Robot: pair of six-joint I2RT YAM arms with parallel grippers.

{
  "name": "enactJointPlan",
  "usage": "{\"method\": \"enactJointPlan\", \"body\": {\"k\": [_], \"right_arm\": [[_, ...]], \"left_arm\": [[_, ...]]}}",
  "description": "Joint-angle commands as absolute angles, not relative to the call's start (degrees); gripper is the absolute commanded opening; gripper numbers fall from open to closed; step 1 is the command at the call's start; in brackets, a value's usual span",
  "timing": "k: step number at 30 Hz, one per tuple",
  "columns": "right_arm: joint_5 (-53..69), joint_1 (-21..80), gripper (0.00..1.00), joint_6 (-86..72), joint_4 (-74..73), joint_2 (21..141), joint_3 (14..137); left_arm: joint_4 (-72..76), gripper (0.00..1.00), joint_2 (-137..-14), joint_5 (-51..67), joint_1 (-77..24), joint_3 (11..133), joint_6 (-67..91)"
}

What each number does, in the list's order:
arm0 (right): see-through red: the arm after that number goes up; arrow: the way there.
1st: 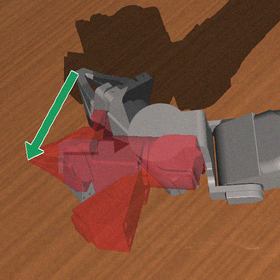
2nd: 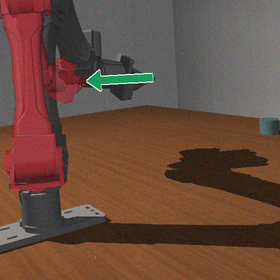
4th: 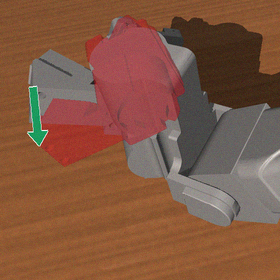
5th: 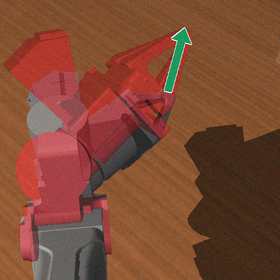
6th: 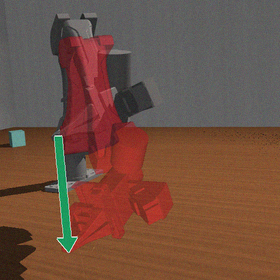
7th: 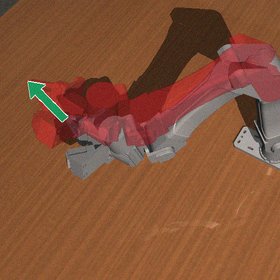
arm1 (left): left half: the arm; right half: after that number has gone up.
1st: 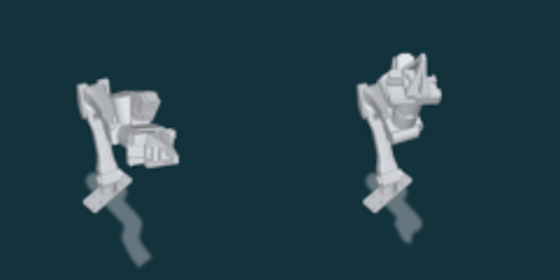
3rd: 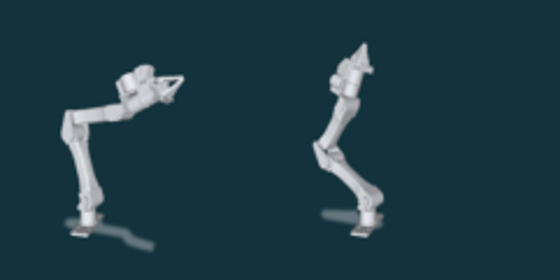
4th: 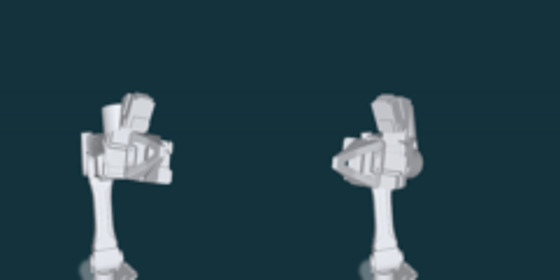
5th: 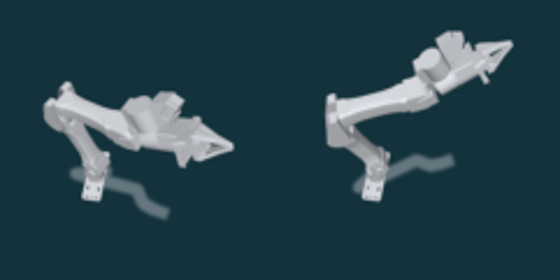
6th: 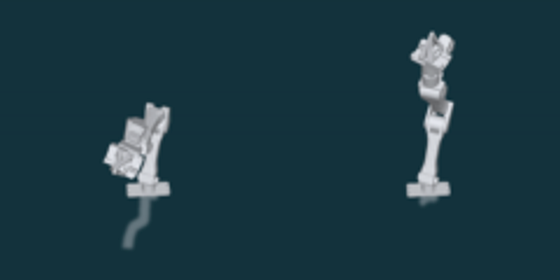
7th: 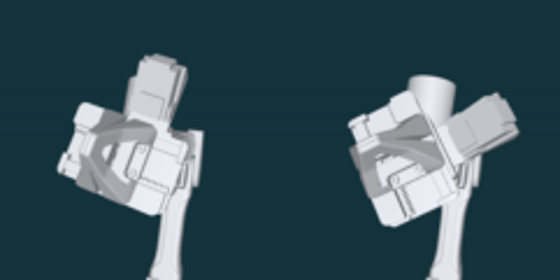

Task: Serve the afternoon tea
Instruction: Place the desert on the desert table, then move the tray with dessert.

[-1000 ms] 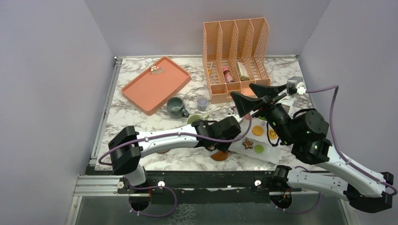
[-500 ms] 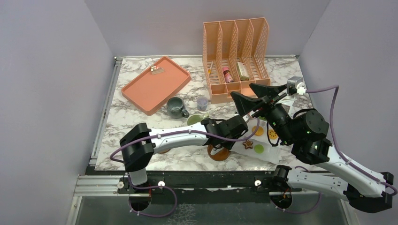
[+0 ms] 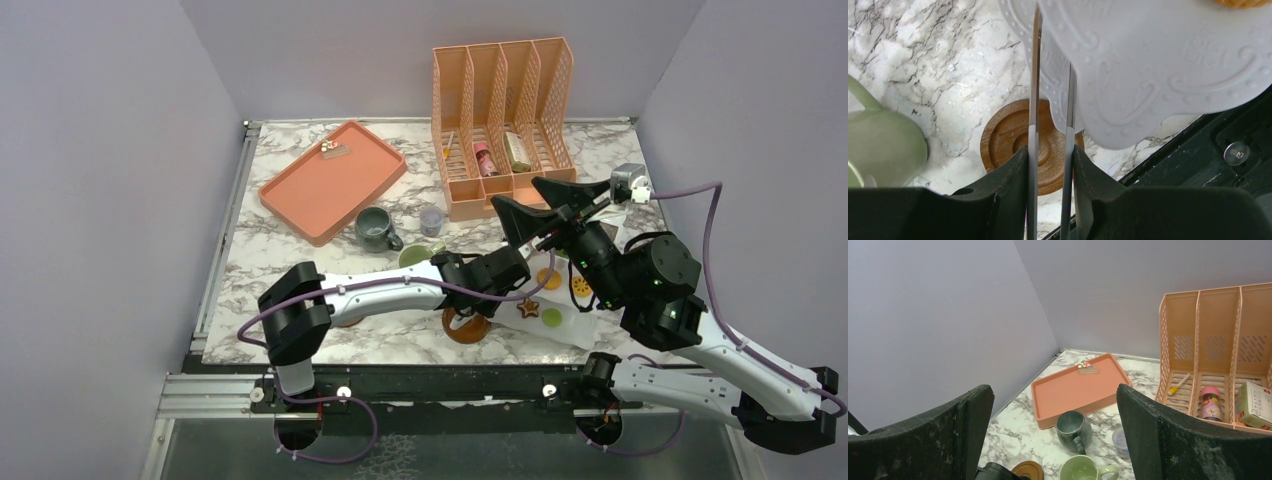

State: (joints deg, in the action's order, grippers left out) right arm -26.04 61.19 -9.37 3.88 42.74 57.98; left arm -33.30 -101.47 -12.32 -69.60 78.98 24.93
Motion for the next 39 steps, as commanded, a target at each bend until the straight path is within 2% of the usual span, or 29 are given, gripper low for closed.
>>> {"method": "enactJointPlan", "body": {"k": [1, 15, 33, 39], "right_arm": [[-25.59, 61.61, 0.98, -8.28, 5.80, 42.78, 59.21], [-25.17, 61.61, 0.98, -9.09, 5.91, 42.42, 58.45], [-23.75, 61.61, 0.98, -10.56, 4.97, 41.12, 57.92], [-23.99, 61.60, 0.98, -10.45, 5.38, 40.86, 57.22]], "left_arm": [[-35.77, 0.33, -96.10, -15.59, -69.35, 77.20, 26.92], [-37.43, 0.34, -89.07, -17.63, -59.37, 75.76, 24.35], [-40.35, 0.40, -91.29, -21.38, -36.26, 88.89, 11.91], [-40.68, 0.41, -92.92, -20.00, -31.61, 91.66, 10.29]]}}
